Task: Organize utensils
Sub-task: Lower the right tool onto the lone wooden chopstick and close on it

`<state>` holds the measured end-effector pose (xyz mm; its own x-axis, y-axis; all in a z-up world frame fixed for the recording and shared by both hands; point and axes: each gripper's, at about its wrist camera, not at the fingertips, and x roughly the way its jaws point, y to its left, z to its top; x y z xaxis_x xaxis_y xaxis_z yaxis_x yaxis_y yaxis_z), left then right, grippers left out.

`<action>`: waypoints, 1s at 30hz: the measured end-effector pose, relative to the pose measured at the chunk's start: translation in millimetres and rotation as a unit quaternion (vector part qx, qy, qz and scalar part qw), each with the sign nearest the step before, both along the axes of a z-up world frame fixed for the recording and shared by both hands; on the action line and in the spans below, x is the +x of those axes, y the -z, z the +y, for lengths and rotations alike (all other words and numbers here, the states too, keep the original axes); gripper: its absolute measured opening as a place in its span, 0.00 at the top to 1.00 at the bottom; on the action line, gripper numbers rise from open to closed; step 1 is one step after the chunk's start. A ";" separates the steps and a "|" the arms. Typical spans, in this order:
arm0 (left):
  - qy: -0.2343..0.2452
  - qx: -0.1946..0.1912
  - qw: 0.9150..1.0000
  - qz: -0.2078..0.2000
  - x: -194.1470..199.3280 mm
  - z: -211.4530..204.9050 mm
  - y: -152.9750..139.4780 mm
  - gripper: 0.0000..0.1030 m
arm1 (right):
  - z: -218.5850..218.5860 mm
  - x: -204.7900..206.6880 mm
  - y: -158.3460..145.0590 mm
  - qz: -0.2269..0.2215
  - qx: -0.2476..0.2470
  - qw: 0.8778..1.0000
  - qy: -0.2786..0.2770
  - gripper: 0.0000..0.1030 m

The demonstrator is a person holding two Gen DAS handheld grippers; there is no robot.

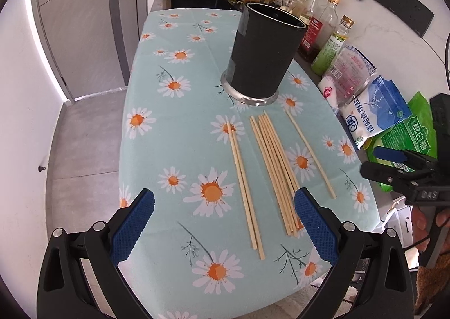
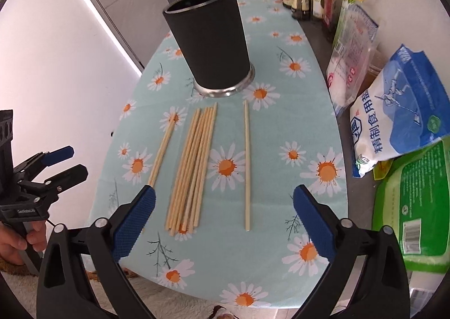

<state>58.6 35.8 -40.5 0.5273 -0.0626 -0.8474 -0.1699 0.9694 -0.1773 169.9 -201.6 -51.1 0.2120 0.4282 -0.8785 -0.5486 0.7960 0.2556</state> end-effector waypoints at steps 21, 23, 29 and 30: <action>0.001 -0.029 0.994 0.105 60.1 3.7 45.4 0.06 | 68.2 85.9 62.6 0.136 -0.151 0.977 -0.063 0.59; -0.001 -0.036 0.993 0.112 61.8 4.2 48.5 0.06 | 73.6 90.5 66.8 0.133 -0.169 0.974 -0.068 0.63; 0.000 -0.042 0.992 0.121 65.7 1.3 55.1 0.06 | 84.4 95.3 76.8 0.141 -0.195 0.968 -0.075 0.79; 0.001 -0.041 0.992 0.122 66.1 0.2 55.8 0.06 | 86.5 94.5 77.6 0.141 -0.198 0.967 -0.079 0.80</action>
<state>124.7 36.0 -96.3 0.3068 -0.1378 -0.9418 -0.2160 0.9536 -0.2099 264.4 -115.1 -128.6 -0.1008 0.0534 -0.9935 -0.6244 0.7740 0.1050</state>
